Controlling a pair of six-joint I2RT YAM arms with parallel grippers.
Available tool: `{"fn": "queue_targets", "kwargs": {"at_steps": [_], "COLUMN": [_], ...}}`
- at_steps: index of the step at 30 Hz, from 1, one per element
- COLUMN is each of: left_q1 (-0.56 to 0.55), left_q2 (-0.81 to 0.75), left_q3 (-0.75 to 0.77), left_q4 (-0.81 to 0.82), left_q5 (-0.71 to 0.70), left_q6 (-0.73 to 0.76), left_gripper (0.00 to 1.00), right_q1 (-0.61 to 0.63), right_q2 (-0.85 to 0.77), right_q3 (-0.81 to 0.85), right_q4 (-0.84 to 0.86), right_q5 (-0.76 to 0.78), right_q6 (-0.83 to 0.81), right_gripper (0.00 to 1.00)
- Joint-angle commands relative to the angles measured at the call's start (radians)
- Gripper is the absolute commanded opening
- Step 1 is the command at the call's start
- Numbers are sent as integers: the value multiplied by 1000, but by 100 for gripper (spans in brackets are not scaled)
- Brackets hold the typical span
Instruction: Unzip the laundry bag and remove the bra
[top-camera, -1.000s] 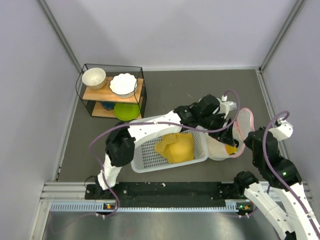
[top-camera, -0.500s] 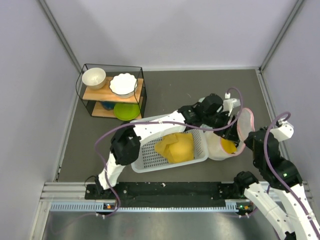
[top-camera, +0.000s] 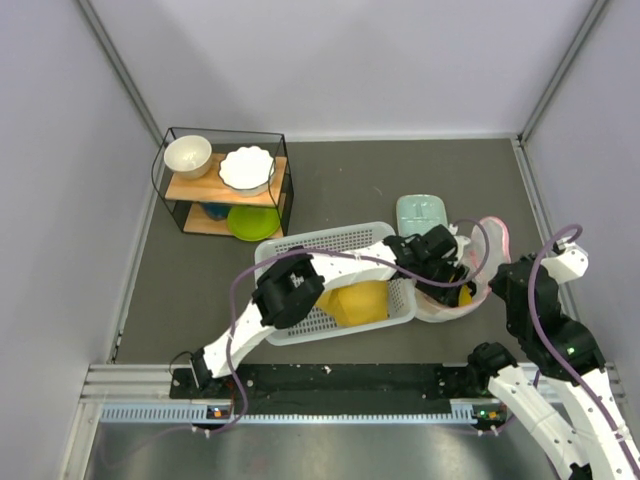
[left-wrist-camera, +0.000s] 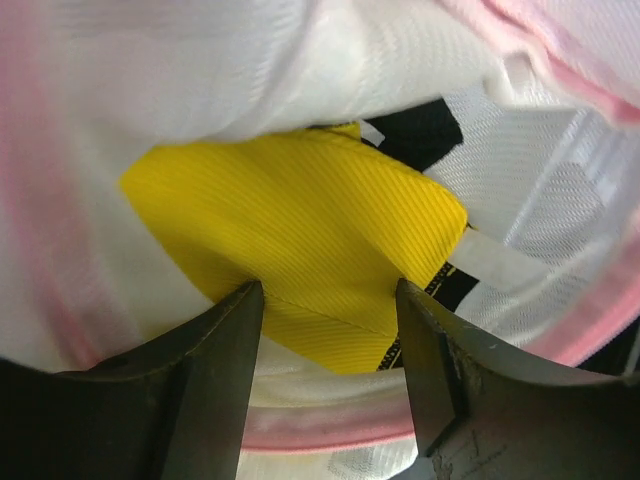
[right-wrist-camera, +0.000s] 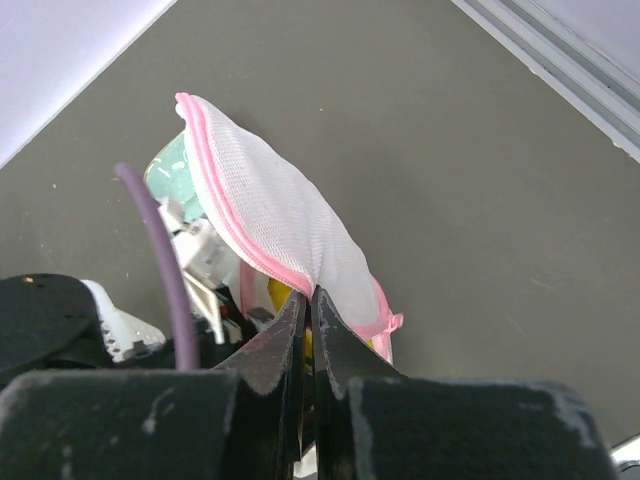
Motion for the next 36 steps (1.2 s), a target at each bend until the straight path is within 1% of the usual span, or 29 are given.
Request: {"fn": "queue_targets", "kwargs": {"at_steps": [1, 3, 5, 6, 8, 10, 11, 14, 16, 17, 18, 21, 23, 24, 27, 28, 31, 34, 36], "left_q1": [-54, -67, -70, -73, -79, -93, -97, -104, -104, -100, -96, -88, -73, -65, -19, -7, 34, 65, 91], "left_q2": [40, 53, 73, 79, 94, 111, 117, 149, 172, 179, 176, 136, 72, 44, -117, -149, -274, -366, -401], "left_q3": [83, 97, 107, 111, 114, 120, 127, 140, 150, 160, 160, 158, 143, 132, 62, 22, -17, -37, -49], "left_q4": [-30, -33, -32, -32, -32, -30, -32, -41, -59, -61, -63, -59, -63, -61, -40, -27, -10, 19, 58], "left_q5": [-148, -162, -175, -184, -246, -294, -337, -356, -345, -322, -264, -198, -166, -126, -41, 38, 116, 138, 187], "left_q6": [90, 101, 98, 99, 103, 107, 112, 101, 101, 101, 93, 101, 115, 116, 89, 87, 70, 54, 3], "left_gripper": [62, 64, 71, 73, 75, 73, 71, 61, 34, 18, 0, 0, 0, 0, 0, 0, 0, 0, 0], "right_q1": [-4, -3, -3, -3, -3, -3, -4, -1, -3, -3, -3, -3, -1, -3, -3, -3, -3, -3, -4], "right_q2": [1, 1, -1, -1, 2, 5, 8, 8, 2, 2, 1, 4, 1, -1, -5, -7, -5, -4, 1], "right_q3": [42, 45, 45, 48, 50, 52, 52, 55, 58, 61, 64, 84, 97, 104, 111, 110, 104, 98, 93], "right_q4": [11, 10, 11, 11, 10, 11, 10, 11, 10, 10, 7, -15, -25, -36, -51, -53, -61, -61, -59], "right_q5": [21, 18, 18, 18, 16, 13, 12, 7, 10, 19, 27, 62, 94, 107, 140, 148, 168, 167, 151], "right_q6": [-16, -18, -21, -22, -22, -21, -14, -11, -11, -16, -17, -24, -31, -36, -59, -63, -64, -54, -47], "right_gripper": [0, 0, 0, 0, 0, 0, 0, 0, 0, 0, 0, 0, 0, 0, 0, 0, 0, 0, 0]}}
